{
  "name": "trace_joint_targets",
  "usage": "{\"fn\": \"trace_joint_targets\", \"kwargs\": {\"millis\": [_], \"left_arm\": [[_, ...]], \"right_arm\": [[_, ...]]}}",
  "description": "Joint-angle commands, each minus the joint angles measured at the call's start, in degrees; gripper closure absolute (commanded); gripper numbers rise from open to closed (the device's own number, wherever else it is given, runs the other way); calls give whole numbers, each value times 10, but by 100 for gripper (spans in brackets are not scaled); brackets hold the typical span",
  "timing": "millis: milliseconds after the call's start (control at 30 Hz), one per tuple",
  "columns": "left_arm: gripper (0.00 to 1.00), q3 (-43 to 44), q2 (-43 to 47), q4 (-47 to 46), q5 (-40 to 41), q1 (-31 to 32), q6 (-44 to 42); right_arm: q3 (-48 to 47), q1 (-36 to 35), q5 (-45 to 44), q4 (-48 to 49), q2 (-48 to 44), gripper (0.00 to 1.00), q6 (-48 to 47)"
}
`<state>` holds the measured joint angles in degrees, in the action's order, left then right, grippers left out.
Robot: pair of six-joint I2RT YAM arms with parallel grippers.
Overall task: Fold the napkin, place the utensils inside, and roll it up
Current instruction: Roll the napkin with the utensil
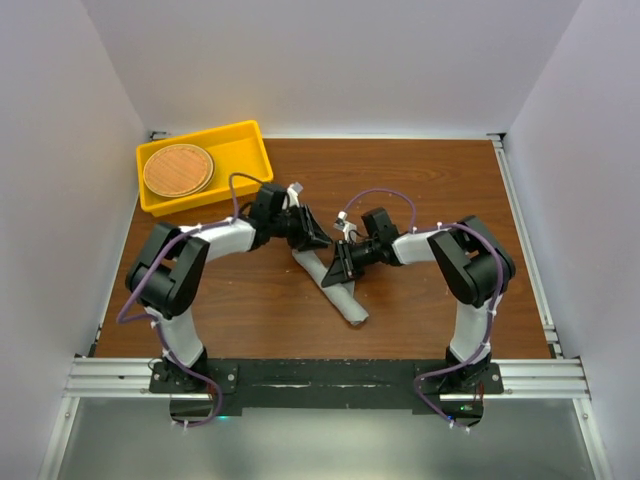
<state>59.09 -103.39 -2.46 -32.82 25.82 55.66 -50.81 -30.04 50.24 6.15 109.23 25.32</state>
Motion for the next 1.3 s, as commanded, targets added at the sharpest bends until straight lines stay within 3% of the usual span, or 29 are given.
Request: {"fn": "trace_joint_targets", "kwargs": {"millis": [0,400,700,867,1133,1267], "left_arm": [[68,-56,-13,-102,-25,21,43],[69,-156,-34,-239,-20,20,42],[70,-149,-76,-239,-17,8,16],[71,-148,-82,-215,-20,5,0],[71,-113,-95,-157,-32,3,-11],[72,-97,-95,-124,-37,3,-16]], "right_arm": [[19,22,58,2,26,90,15],[11,29,-58,-99,20,86,-17],[-59,3,-187,-282,-63,53,-80],[-104,-55,-292,-357,-98,42,-92],[-122,-145,-515,-429,-146,37,-69],[-91,-161,-552,-418,-154,47,-61]]}}
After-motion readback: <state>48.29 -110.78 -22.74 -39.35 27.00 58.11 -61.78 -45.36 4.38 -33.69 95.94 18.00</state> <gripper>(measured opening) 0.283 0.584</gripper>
